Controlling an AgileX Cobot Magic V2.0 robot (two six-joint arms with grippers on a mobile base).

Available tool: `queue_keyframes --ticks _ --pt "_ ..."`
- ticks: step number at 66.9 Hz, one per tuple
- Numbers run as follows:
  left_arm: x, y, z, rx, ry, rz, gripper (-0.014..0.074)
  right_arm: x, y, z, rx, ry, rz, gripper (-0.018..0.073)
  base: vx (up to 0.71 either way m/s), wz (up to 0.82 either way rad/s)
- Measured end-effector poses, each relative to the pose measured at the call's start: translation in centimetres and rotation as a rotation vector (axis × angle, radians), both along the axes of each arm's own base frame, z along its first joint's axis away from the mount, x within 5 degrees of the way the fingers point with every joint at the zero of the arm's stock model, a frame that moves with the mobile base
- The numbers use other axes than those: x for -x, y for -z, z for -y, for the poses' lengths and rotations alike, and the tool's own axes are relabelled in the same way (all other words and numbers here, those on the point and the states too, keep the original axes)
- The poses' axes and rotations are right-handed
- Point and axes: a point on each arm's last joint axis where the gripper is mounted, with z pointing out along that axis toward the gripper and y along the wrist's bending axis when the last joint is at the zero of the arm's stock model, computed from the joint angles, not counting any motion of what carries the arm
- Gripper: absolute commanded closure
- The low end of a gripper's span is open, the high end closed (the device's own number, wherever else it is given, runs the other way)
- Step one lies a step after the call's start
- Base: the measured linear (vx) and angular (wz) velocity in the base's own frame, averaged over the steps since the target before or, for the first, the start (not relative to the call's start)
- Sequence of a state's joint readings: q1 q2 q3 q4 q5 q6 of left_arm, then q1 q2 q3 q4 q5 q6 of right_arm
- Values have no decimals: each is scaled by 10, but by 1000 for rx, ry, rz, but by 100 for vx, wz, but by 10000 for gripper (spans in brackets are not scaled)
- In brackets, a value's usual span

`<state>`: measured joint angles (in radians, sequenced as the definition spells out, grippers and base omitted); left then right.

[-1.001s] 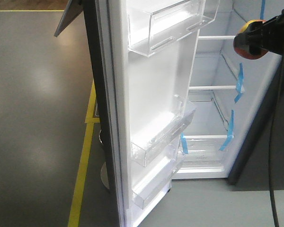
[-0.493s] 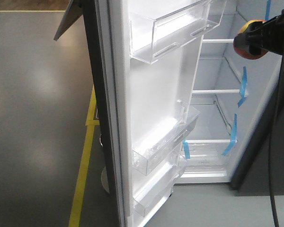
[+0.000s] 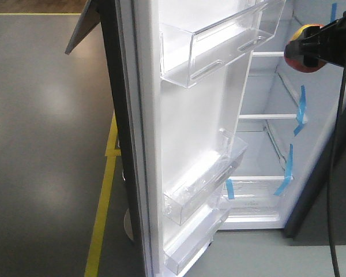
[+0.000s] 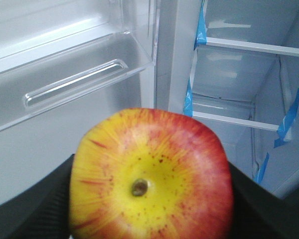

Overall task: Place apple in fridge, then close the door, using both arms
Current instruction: 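Move the held apple toward the fridge shelves with the right gripper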

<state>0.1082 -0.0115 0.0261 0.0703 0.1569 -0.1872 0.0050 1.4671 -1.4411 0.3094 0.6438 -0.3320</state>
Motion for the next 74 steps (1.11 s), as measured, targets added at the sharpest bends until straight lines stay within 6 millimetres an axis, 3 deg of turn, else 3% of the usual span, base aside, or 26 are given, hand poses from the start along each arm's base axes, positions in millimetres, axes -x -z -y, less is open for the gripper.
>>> queue_keyframes --ticks 74 --pt "0 0 0 0 0 0 602 0 0 0 0 0 0 409 5 0"
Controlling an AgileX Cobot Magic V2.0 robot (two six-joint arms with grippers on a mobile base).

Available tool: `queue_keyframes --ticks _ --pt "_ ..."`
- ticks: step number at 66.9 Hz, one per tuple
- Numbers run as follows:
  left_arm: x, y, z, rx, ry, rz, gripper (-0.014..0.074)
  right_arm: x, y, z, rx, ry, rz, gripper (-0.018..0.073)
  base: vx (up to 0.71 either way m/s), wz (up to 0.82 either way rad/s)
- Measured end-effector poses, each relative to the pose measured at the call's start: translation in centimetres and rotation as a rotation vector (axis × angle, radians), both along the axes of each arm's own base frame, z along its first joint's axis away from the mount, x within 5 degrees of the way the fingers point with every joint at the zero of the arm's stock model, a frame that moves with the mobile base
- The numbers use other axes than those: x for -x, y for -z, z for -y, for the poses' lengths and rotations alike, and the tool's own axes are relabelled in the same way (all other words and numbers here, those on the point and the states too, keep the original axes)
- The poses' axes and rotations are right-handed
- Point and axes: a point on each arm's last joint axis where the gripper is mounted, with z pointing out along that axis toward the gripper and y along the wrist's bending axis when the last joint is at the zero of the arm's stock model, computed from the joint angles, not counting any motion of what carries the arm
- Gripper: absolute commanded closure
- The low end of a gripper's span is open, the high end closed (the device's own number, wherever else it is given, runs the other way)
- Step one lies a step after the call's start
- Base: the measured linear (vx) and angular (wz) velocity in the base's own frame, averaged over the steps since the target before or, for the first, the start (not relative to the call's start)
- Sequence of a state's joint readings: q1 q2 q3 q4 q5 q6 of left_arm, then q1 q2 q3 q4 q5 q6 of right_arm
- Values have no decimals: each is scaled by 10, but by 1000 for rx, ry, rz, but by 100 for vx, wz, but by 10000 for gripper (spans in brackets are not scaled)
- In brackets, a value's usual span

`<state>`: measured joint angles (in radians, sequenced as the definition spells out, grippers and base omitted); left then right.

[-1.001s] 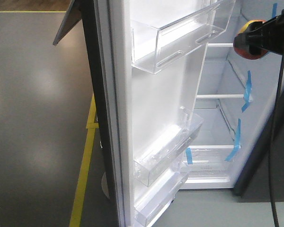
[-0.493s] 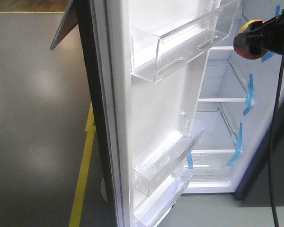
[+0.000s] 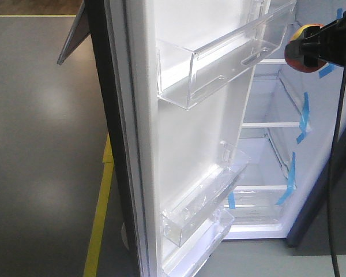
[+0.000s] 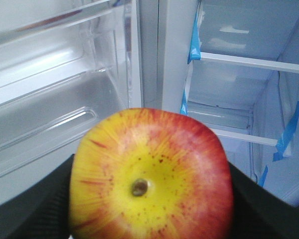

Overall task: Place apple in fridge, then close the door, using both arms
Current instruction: 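Move the held apple toward the fridge shelves with the right gripper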

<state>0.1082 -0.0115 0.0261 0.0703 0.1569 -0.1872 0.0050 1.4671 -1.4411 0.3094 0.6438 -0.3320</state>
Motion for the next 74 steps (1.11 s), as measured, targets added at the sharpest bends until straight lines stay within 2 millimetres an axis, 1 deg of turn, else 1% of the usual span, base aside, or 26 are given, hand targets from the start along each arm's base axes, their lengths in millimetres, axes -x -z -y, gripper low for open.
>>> queue_keyframes --ticks 74 --pt "0 0 0 0 0 0 602 0 0 0 0 0 0 409 2 0"
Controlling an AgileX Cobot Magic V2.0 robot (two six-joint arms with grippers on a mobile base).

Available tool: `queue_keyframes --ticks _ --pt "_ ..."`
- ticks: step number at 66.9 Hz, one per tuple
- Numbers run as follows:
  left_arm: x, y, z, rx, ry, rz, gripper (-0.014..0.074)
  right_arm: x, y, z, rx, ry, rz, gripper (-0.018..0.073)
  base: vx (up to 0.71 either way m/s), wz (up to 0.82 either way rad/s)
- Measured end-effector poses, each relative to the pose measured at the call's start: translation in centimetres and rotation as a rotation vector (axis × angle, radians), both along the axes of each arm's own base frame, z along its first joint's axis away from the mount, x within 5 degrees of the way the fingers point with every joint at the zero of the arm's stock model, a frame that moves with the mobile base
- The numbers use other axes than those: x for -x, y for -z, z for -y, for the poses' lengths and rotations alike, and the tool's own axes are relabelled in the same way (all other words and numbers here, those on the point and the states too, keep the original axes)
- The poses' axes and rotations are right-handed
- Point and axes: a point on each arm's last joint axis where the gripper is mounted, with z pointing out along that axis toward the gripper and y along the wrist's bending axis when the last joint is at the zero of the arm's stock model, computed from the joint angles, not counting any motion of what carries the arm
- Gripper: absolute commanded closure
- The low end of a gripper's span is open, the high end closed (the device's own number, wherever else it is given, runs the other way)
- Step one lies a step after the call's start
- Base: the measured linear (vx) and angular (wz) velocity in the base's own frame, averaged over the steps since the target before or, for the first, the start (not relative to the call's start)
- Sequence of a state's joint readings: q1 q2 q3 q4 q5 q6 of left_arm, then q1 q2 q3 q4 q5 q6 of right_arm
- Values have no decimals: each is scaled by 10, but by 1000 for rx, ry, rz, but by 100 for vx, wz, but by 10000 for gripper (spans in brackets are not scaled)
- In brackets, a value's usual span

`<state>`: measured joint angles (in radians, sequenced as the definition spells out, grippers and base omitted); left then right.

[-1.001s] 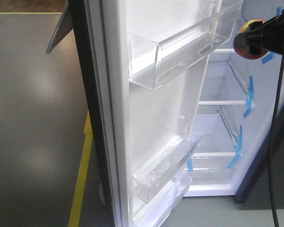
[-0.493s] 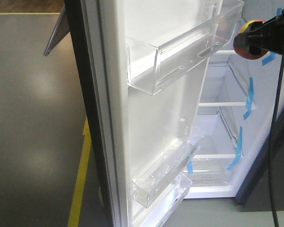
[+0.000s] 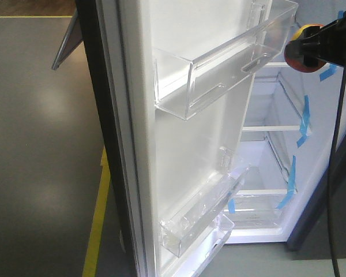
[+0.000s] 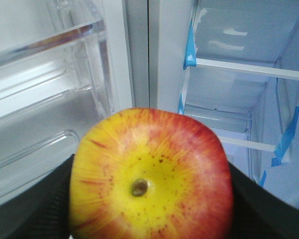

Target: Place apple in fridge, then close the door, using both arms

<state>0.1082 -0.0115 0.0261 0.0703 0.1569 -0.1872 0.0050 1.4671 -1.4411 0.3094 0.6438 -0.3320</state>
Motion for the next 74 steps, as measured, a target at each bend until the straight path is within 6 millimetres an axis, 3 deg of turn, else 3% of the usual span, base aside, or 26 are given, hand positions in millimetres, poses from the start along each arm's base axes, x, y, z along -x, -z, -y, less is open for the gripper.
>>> queue_keyframes --ticks 74 --pt "0 0 0 0 0 0 602 0 0 0 0 0 0 409 0 0"
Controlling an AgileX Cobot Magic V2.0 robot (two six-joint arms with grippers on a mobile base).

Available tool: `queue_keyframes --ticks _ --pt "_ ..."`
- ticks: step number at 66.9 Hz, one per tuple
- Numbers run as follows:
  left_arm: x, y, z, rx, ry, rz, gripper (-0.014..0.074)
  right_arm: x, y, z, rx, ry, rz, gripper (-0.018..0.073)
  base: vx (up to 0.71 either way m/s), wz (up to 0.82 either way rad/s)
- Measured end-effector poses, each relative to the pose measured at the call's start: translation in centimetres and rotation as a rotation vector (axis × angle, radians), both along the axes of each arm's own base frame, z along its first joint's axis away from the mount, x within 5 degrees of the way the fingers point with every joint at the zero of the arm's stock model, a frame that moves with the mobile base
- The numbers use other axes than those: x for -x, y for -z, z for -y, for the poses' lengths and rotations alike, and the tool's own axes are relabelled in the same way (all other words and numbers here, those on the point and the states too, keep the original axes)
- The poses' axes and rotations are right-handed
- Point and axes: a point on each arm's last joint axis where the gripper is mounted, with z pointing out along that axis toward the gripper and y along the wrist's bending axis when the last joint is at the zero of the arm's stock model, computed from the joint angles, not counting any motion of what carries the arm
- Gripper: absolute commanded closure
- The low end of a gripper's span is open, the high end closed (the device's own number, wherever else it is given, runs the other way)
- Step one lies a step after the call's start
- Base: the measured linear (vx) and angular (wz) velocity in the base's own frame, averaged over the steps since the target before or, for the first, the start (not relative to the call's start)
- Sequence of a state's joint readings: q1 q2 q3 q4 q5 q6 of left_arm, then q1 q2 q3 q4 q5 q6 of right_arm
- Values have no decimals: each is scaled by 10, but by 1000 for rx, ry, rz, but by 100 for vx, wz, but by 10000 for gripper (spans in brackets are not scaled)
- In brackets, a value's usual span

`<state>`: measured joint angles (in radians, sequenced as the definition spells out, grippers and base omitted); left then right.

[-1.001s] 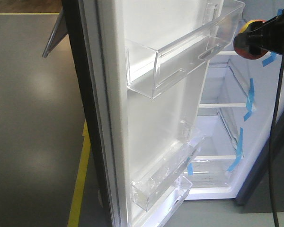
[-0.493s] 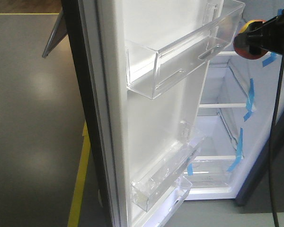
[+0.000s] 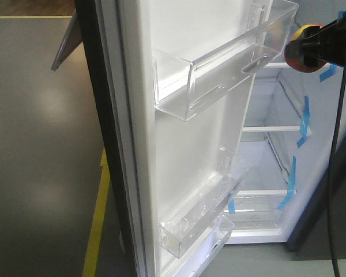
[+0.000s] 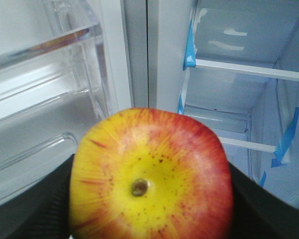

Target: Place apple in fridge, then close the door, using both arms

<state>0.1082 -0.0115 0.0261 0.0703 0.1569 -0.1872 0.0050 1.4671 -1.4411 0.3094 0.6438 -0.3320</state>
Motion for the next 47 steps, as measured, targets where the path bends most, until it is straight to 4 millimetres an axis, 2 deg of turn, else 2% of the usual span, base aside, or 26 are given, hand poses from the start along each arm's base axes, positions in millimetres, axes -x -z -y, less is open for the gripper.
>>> queue_keyframes --ticks 47 --pt "0 0 0 0 0 0 602 0 0 0 0 0 0 409 0 0"
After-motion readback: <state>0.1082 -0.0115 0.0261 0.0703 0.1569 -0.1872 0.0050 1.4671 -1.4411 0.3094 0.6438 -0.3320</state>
